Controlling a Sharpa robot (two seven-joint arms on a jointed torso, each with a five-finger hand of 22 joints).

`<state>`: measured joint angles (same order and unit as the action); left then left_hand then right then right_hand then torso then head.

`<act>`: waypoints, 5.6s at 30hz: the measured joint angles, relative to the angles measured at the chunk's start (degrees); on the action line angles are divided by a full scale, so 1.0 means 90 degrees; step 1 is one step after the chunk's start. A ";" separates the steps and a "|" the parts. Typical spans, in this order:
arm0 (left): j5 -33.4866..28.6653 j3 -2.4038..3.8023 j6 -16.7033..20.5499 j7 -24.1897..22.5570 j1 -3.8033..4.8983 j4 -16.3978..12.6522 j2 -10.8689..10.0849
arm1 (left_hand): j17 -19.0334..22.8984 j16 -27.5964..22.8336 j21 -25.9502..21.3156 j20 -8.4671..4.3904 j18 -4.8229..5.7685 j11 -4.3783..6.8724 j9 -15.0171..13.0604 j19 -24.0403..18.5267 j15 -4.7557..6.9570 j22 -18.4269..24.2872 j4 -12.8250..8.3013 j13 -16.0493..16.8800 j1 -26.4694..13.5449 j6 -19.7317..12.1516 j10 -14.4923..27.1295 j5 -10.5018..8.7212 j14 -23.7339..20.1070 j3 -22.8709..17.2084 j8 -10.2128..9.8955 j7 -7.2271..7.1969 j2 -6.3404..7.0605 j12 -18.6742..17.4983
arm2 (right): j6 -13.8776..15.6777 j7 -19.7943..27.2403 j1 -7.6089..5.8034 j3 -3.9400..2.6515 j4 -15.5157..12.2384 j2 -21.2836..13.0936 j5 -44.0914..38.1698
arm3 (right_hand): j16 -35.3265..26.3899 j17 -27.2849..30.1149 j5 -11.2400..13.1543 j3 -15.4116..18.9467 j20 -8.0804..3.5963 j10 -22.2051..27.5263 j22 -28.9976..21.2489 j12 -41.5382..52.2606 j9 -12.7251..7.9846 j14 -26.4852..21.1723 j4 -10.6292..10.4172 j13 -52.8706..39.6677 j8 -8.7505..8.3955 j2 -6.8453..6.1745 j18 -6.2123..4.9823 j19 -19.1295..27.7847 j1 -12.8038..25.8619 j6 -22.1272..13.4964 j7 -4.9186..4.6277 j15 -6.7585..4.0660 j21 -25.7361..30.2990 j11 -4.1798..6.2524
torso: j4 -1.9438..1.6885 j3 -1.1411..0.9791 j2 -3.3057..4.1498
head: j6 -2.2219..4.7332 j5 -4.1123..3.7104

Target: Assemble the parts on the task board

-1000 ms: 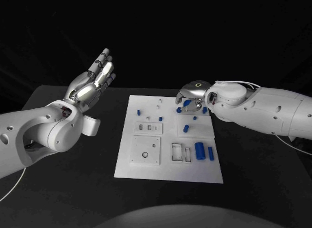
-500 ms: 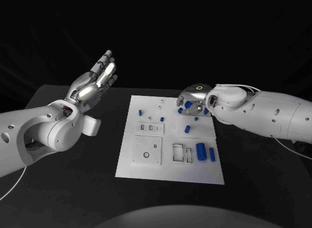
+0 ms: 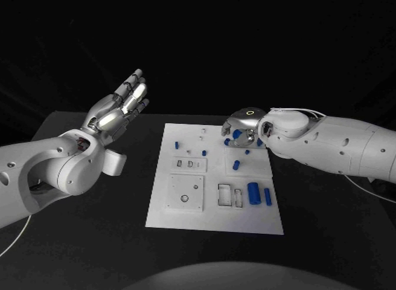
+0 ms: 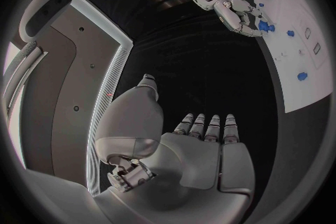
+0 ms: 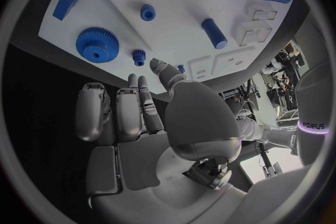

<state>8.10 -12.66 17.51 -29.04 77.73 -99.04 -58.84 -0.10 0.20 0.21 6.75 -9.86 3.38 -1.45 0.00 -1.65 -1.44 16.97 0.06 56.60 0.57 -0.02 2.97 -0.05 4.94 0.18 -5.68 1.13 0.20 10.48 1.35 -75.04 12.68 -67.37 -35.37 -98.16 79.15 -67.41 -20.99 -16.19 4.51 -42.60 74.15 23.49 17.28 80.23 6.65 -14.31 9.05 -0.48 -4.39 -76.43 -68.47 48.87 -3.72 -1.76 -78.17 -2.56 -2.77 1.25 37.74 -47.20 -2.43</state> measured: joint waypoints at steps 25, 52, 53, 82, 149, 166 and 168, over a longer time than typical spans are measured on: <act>0.0182 0.0000 -0.0125 0.0115 0.0000 -0.0026 -0.0026 | 0.0005 0.0000 0.0000 0.0137 0.0077 -0.0174 -0.0010 0.0000 -0.0181 -0.0011 -0.0028 0.0000 0.0361 0.0153 -0.0001 0.0001 0.0000 0.0029 0.0025 0.0220 -0.0360 0.0000 | -0.0107 0.0012 0.0041 -0.0001 0.0406 0.0189 0.0017 | 0.0000 0.0016 -0.0910 -0.0382 0.0000 -0.0051 0.0089 0.0000 0.0202 -0.0024 -0.0168 -0.0085 0.0102 -0.0058 0.0000 0.0000 0.0009 -0.0093 0.0022 0.0024 0.0027 -0.0051 | -0.0021 -0.0005 0.0006 | -0.0045 -0.0073; 0.0249 0.0001 -0.0234 0.0235 0.0001 -0.0026 -0.0018 | 0.0002 0.0000 0.0000 0.0386 0.0070 -0.0203 -0.0011 0.0001 -0.0295 -0.0011 -0.0036 0.0000 0.0781 0.0262 -0.0001 0.0408 0.0021 0.0319 0.0074 0.0432 -0.0727 0.0000 | -0.0192 0.0131 0.0118 -0.0002 0.0505 0.0232 0.0161 | -0.0099 0.0160 -0.0683 -0.0515 0.0037 -0.0204 0.0071 0.0043 0.0392 -0.0115 -0.0126 -0.0200 0.0268 -0.0188 0.0000 0.0036 -0.0053 0.0007 0.0138 0.0023 0.0146 -0.0022 | -0.0014 -0.0005 -0.0005 | -0.0308 0.0062; 0.0250 0.0001 -0.0240 0.0240 0.0001 -0.0026 -0.0017 | 0.0002 0.0000 0.0000 0.0386 0.0069 -0.0203 -0.0011 0.0001 -0.0295 -0.0011 -0.0036 0.0000 0.0812 0.0244 -0.0001 0.0408 0.0021 0.0319 0.0074 0.0449 -0.0749 0.0000 | -0.0198 0.0135 0.0118 -0.0002 0.0505 0.0231 0.0164 | -0.0099 0.0160 -0.0683 -0.0515 0.0045 -0.0217 0.0071 0.0058 0.0413 -0.0115 -0.0126 -0.0213 0.0274 -0.0188 0.0000 0.0045 -0.0053 0.0017 0.0128 0.0023 0.0146 -0.0035 | -0.0015 -0.0005 -0.0005 | -0.0309 0.0059; 0.0271 0.0001 -0.0383 0.0381 0.0002 -0.0019 -0.0032 | 0.0001 0.0000 0.0000 0.0604 0.0059 -0.0443 -0.0011 0.0013 -0.0362 -0.0011 -0.0021 0.0000 0.1158 0.0382 -0.0011 0.0704 0.0000 0.0527 0.0122 0.0586 -0.0871 0.0000 | -0.0243 0.0169 0.0198 -0.0018 0.0622 0.0297 0.0228 | -0.0124 0.0194 -0.0835 -0.0549 -0.0003 -0.0577 0.0088 0.0422 0.0984 -0.0159 -0.0091 -0.0565 0.0684 -0.0092 -0.0001 0.0042 -0.0348 0.0155 -0.0054 -0.0022 0.0170 0.0065 | -0.0015 -0.0004 -0.0001 | -0.0312 0.0131; 0.0539 0.0004 -0.0395 0.0471 0.0186 -0.0232 0.0012 | 0.0002 0.0000 0.0000 0.0761 0.0056 -0.0556 -0.0012 0.0034 -0.0455 -0.0012 -0.0037 0.0000 0.1542 0.0471 0.0011 0.0965 0.0000 0.0652 0.0147 0.0721 -0.1004 0.0000 | -0.0081 0.0166 -0.0111 -0.0172 0.1817 0.1538 0.0628 | -0.0346 0.0515 -0.0609 -0.0594 0.0000 -0.0775 0.0088 0.0382 0.1208 -0.0274 -0.0102 -0.0662 0.0708 -0.0085 -0.0001 0.0046 -0.0521 0.0163 -0.0181 0.0000 0.0268 -0.0066 | -0.0272 0.0068 0.0211 | -0.0211 0.0124; 0.0545 0.0004 -0.0400 0.0471 0.0189 -0.0219 0.0012 | 0.0001 0.0000 0.0000 0.0878 0.0055 -0.0564 -0.0011 0.0059 -0.0454 -0.0011 -0.0029 0.0000 0.1647 0.0551 0.0003 0.0995 0.0000 0.0716 0.0197 0.0882 -0.1109 0.0001 | -0.0082 0.0160 -0.0060 -0.0185 0.1904 0.1603 0.0633 | -0.0510 0.0707 -0.0453 -0.0637 0.0025 -0.0808 0.0087 0.0211 0.1204 -0.0375 -0.0145 -0.0651 0.0641 -0.0085 -0.0002 0.0161 -0.0521 0.0163 -0.0180 0.0013 0.0428 -0.0035 | -0.0276 0.0073 0.0204 | -0.0229 0.0056; 0.0545 0.0004 -0.0401 0.0471 0.0189 -0.0218 0.0011 | 0.0001 0.0000 0.0000 0.0877 0.0056 -0.0579 -0.0012 0.0059 -0.0456 -0.0012 -0.0035 0.0000 0.1652 0.0555 -0.0012 0.0995 0.0001 0.0723 0.0197 0.0896 -0.1114 0.0001 | -0.0080 0.0156 -0.0058 -0.0184 0.1910 0.1607 0.0633 | -0.0513 0.0723 -0.0452 -0.0637 0.0012 -0.0805 0.0080 0.0208 0.1204 -0.0387 -0.0145 -0.0650 0.0641 -0.0085 -0.0001 0.0193 -0.0521 0.0163 -0.0180 0.0024 0.0428 -0.0030 | -0.0278 0.0074 0.0203 | -0.0231 0.0048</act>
<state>13.00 -12.63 13.91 -24.80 79.43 -101.01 -58.74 -0.08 0.20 0.21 14.64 -9.36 -1.83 -1.56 0.54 -5.76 -1.55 16.65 0.06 71.46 5.56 -0.13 11.92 -0.04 11.45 1.95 2.38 -8.90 0.20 9.76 2.76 -75.57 11.02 -50.19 -20.90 -92.46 74.53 -60.90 -25.06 -21.92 4.61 -49.84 74.87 25.36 28.11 76.75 5.35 -20.16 14.82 -1.24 -4.40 -74.69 -73.16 50.33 -5.34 -1.54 -74.32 -2.84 -5.28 1.92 39.57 -49.28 -2.01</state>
